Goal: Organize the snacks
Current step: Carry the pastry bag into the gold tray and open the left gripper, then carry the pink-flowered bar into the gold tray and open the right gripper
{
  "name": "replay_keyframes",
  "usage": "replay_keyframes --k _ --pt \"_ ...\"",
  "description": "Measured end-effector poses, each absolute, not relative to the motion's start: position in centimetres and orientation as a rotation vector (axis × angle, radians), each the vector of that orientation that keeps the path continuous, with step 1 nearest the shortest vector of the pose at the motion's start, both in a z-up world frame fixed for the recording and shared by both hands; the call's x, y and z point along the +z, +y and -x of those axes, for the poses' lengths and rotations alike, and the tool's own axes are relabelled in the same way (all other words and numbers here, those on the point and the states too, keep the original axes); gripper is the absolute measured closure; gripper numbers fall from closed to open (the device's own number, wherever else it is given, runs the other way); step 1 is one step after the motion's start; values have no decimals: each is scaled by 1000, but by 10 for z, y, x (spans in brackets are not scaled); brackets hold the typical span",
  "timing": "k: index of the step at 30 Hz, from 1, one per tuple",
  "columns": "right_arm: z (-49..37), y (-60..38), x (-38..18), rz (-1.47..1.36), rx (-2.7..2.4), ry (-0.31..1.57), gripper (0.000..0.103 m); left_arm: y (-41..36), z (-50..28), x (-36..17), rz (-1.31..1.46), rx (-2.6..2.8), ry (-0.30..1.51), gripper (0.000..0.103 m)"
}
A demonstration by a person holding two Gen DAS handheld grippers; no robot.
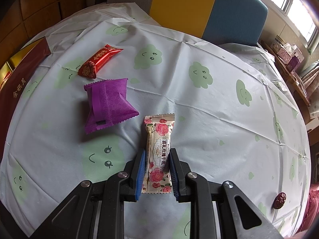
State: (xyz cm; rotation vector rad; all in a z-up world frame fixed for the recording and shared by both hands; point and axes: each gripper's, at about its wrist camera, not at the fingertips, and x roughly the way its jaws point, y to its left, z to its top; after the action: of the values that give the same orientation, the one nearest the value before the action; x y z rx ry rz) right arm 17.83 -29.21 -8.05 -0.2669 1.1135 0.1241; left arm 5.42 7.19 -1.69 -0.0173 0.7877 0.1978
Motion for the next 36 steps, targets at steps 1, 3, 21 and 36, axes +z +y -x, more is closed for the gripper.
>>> replay_keyframes --k 1,3,21,36 --pt "-179 -292 -80 266 123 1113 80 72 -54 -17 17 197 786 20" --pt "-178 -292 -81 267 121 1111 80 72 -52 -18 18 195 786 20" --pt "-177 -289 -80 255 75 1123 80 81 -45 -20 61 193 790 20" --pt "-170 -299 -72 96 27 1145 82 92 -42 -25 70 233 784 20"
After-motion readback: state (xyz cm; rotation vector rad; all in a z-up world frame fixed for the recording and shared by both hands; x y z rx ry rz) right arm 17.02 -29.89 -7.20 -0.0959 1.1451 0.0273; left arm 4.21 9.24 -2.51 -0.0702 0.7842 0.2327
